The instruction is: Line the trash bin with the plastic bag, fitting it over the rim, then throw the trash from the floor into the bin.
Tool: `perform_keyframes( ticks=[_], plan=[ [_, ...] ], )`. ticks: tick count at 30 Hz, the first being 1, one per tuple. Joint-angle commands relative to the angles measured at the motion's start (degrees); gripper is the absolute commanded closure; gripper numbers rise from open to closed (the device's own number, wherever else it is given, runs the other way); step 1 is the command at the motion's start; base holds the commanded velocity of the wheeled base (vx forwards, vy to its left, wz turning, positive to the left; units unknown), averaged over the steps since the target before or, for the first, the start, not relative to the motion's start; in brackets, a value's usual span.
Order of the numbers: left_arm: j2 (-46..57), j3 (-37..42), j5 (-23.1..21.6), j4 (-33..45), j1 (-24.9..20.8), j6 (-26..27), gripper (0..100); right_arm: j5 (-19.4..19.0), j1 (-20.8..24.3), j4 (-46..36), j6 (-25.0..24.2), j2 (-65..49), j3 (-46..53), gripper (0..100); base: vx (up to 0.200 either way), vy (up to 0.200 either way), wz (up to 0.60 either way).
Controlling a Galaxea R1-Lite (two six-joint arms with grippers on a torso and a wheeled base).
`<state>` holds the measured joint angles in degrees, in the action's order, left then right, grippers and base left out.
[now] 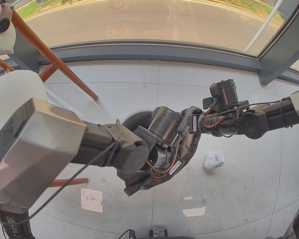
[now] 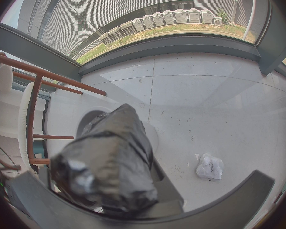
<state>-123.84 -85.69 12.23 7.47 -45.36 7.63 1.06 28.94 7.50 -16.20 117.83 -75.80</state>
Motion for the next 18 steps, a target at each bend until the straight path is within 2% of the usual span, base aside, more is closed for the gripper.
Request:
perform_keyframes(
  ticks=[1,3,5,8,11,14,18],
  plan=[
    [5.63,-0.45,-0.01,2.46,3.17,-0.42,100,0.08,-0.02,1.38,0.21,0.2,0.92,100,0.0,0.0,0.0],
    [6.25,-0.53,-0.1,2.46,4.67,-0.42,100,-0.01,-0.02,2.87,0.21,0.38,0.92,100,0.0,0.0,0.0],
    [6.86,-2.38,-0.63,2.11,9.85,-0.6,100,-0.01,-0.02,8.41,0.21,1.61,0.92,100,0.0,0.0,0.0],
    [6.33,-5.19,-0.63,-0.09,14.51,-0.86,100,-0.09,-0.55,14.56,0.73,3.63,0.83,100,0.0,0.0,0.0],
    [6.25,-6.77,-0.36,-0.09,13.81,-5.17,100,-1.5,-1.08,16.76,2.67,4.42,1.09,100,0.0,0.0,0.0],
    [6.25,-7.21,-0.27,1.93,9.5,-12.29,100,-3.35,-2.13,16.67,3.98,3.89,2.59,100,0.0,0.0,0.0],
    [6.95,-8.09,-0.27,5.45,9.5,-12.99,100,-6.86,-4.51,17.11,5.65,2.66,4.96,100,0.0,0.0,0.0]
  ],
)
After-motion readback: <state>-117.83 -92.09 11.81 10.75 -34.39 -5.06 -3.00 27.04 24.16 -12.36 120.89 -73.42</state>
